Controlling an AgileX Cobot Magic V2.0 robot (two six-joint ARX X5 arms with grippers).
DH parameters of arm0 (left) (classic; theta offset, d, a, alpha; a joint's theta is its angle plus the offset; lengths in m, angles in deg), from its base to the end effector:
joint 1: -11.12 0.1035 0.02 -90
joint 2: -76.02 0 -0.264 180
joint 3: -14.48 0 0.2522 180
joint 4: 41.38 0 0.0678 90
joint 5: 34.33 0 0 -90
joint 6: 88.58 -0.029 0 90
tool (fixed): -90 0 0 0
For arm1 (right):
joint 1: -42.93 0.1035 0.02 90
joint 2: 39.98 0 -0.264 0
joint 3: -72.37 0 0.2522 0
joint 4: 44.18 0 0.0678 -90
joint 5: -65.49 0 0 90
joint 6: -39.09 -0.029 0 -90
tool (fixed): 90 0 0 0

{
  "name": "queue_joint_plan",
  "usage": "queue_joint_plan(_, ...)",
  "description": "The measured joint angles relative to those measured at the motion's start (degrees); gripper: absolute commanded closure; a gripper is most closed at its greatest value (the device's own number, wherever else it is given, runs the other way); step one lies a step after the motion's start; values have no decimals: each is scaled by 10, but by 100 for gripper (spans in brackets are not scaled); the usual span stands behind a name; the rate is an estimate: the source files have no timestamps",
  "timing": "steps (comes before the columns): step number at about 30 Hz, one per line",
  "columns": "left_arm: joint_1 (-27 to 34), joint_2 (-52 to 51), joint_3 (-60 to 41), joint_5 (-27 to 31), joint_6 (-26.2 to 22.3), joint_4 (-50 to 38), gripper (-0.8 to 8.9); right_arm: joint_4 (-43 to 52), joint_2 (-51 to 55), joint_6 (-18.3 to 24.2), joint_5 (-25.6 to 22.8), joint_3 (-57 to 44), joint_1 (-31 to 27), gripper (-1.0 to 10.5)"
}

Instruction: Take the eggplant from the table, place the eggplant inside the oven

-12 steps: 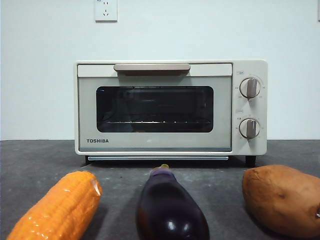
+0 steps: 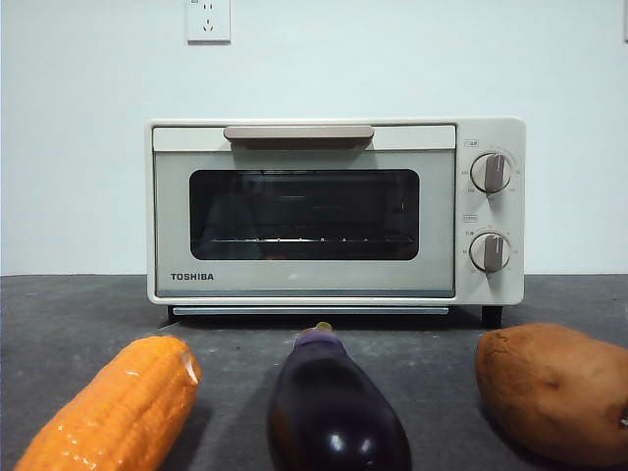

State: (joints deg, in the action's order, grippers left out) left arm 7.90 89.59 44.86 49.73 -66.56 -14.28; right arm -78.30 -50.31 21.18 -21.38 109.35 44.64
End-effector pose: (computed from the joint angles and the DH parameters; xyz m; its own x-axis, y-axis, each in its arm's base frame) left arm 0.0996 -0.0086 0.2211 0.9713 -0.1583 -0.1777 0.0792 0.9191 -0.3860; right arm 0.0815 0.0040 0.2514 0.9880 0.0841 -0.1298 -0.0399 0.9494 0.3117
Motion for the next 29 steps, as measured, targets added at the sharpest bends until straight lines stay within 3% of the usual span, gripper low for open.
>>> queue_joint_plan(7,0,122,109,-14,-4,19,808,-98,-114,9,30,121,0,942)
queue_joint_plan(19,-4,308,283,-135,-72,126,807,-303,-288,81,124,295,0,929)
queue_joint_plan(23,-19,342,309,-153,-82,145,807,-362,-331,99,170,325,0,812)
queue_joint_plan(27,-43,360,313,-153,-88,144,807,-374,-373,103,234,326,16,603)
queue_joint_plan(29,-54,364,313,-153,-90,144,808,-370,-392,100,238,326,38,537)
